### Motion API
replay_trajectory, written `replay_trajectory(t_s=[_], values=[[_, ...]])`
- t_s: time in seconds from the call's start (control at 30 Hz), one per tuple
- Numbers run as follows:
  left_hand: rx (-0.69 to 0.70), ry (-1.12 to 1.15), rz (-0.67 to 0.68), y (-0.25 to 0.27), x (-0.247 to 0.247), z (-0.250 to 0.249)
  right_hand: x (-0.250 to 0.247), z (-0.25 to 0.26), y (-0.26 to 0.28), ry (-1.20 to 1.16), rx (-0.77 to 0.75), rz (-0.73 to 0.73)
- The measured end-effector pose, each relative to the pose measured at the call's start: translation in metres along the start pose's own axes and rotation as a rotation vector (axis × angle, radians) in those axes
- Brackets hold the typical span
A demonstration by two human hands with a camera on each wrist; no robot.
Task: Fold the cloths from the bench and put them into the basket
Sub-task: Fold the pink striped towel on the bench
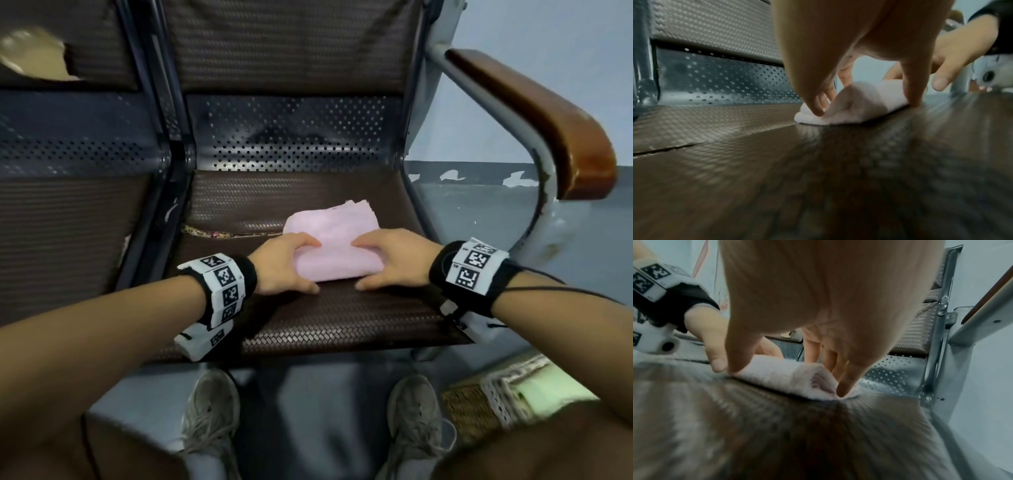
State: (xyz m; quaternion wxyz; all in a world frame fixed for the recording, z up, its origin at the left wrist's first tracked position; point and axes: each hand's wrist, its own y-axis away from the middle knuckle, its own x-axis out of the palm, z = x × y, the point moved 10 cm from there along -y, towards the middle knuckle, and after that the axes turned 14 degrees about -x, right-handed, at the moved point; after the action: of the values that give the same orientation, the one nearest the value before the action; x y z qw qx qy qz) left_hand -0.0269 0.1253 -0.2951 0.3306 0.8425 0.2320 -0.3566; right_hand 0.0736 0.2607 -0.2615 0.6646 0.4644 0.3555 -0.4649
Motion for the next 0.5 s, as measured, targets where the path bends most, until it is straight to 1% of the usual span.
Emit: replay_trajectory(t_s=[0.03, 0.07, 0.13, 0.23, 0.3, 0.4, 0.43, 0.5], values=[[-0.005, -0.011, -0.015, 0.001, 0.000, 0.003, 0.003, -0.001, 0.002, 0.017, -0.005, 0.014], [-0.010, 0.003, -0.040, 0.001, -0.002, 0.005, 0.000, -0.002, 0.003, 0.039, -0.011, -0.006], [-0.013, 0.035, -0.104, 0.001, -0.010, 0.007, -0.014, -0.005, 0.003, 0.062, -0.012, -0.096], [-0.036, 0.102, -0.188, 0.003, -0.025, 0.007, -0.025, -0.009, 0.006, 0.000, 0.025, -0.177], [-0.040, 0.246, -0.195, 0.004, -0.033, 0.007, -0.030, -0.018, 0.012, -0.139, 0.041, -0.265], [-0.078, 0.513, -0.128, 0.003, -0.033, 0.008, -0.030, -0.033, 0.021, -0.451, 0.102, -0.393], [-0.106, 0.551, -0.113, 0.001, -0.030, 0.010, -0.026, -0.038, 0.023, -0.528, 0.132, -0.407], [-0.179, 0.521, -0.142, -0.005, -0.024, 0.018, -0.012, -0.047, 0.024, -0.613, 0.197, -0.393]])
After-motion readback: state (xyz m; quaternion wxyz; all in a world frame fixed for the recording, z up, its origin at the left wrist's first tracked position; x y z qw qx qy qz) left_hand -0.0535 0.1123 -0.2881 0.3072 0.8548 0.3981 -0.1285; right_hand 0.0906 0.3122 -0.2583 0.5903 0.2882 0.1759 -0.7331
